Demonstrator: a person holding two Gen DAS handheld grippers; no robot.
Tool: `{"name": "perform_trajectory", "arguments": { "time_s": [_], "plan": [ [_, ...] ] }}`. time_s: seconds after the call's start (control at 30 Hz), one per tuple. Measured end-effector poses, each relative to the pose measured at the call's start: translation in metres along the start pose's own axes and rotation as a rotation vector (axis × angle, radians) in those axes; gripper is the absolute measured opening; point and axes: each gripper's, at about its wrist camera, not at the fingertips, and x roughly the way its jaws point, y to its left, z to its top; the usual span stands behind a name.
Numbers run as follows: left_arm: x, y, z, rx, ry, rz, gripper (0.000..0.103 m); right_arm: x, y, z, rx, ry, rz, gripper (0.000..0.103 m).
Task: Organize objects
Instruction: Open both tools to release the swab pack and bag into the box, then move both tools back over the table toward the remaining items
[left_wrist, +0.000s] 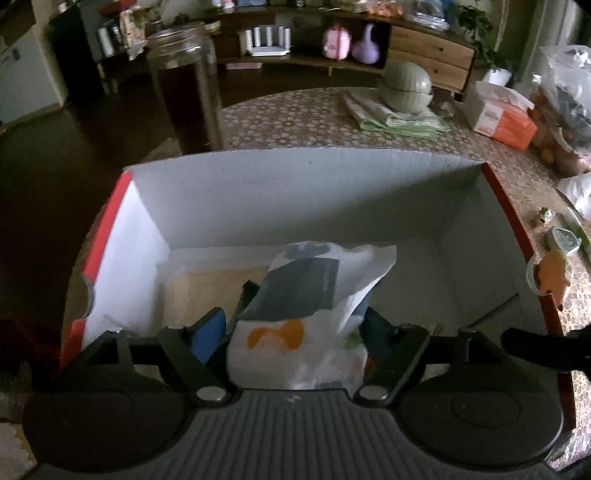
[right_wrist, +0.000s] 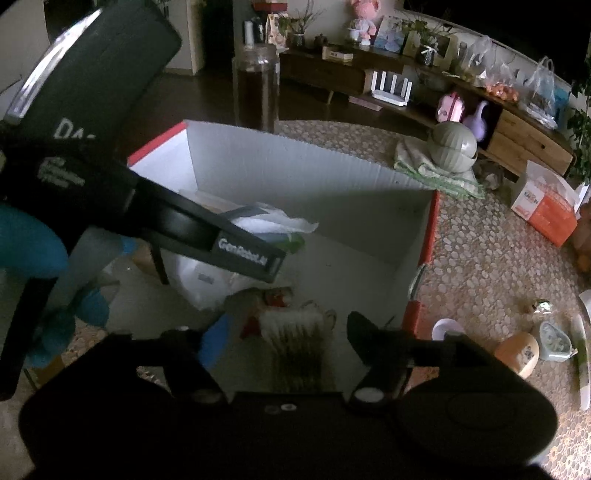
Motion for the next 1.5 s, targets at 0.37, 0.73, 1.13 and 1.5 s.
{"name": "perform_trajectory", "arguments": {
  "time_s": [0.37,0.73,1.13,1.5],
  "plan": [
    [-0.043,0.0,-0.018,0.013,-0.089,0.004,0.079,-0.053,-0.005,-0.015,0.022,-0.079,0.034,0.077],
    [-0.088,0.007,-0.039,-0.052,-0.151,-0.027,0.079,-0.105,-0.018,-0.04,0.036,-0.156,0.097,0.089],
    [-0.113,-0.029,-0.068,-0.008,-0.184,-0.07,0.086,-0.137,-0.033,-0.072,0.016,-0.21,0.11,0.102],
    [-0.118,-0.074,-0.086,0.007,-0.219,-0.145,0.103,-0.158,-0.102,-0.115,0.106,-0.211,0.061,0.103]
  ]
}}
